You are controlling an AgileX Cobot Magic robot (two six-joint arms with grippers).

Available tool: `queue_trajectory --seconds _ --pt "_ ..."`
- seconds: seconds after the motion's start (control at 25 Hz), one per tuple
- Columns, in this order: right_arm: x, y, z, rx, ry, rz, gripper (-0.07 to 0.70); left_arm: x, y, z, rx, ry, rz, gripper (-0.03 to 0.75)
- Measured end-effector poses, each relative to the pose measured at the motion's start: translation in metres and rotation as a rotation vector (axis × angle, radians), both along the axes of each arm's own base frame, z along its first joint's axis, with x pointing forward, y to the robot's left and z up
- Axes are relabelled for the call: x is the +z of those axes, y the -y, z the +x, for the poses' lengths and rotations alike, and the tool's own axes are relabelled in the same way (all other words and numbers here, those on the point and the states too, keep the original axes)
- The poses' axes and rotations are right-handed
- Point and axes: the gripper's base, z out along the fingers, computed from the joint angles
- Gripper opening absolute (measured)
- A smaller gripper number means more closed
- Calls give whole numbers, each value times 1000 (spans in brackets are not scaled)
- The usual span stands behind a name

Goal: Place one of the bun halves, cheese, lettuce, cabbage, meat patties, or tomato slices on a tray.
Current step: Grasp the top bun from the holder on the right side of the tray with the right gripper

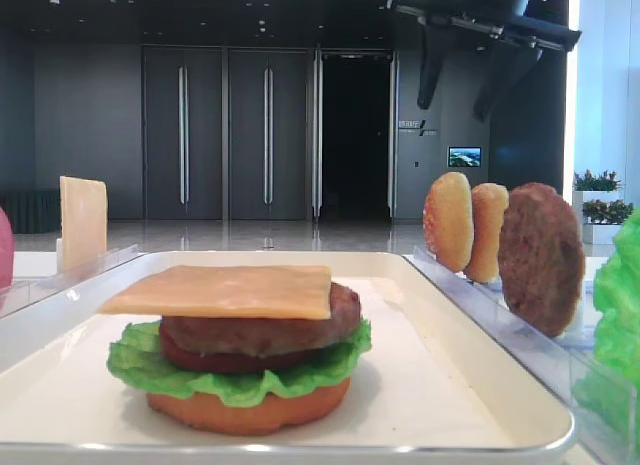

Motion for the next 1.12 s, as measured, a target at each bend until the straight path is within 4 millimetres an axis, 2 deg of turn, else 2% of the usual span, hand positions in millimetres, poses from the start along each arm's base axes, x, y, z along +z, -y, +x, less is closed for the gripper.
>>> queue_trajectory --seconds 0.24,0.68,1.12 --pt "-24 -3 7 -10 -65 -15 428 0 0 0 0 0 0 517" --pt "-45 -5 13 -24 -113 -24 428 0 0 0 0 0 0 517" --pt "-51 -5 15 -24 -126 -30 428 0 0 0 0 0 0 517"
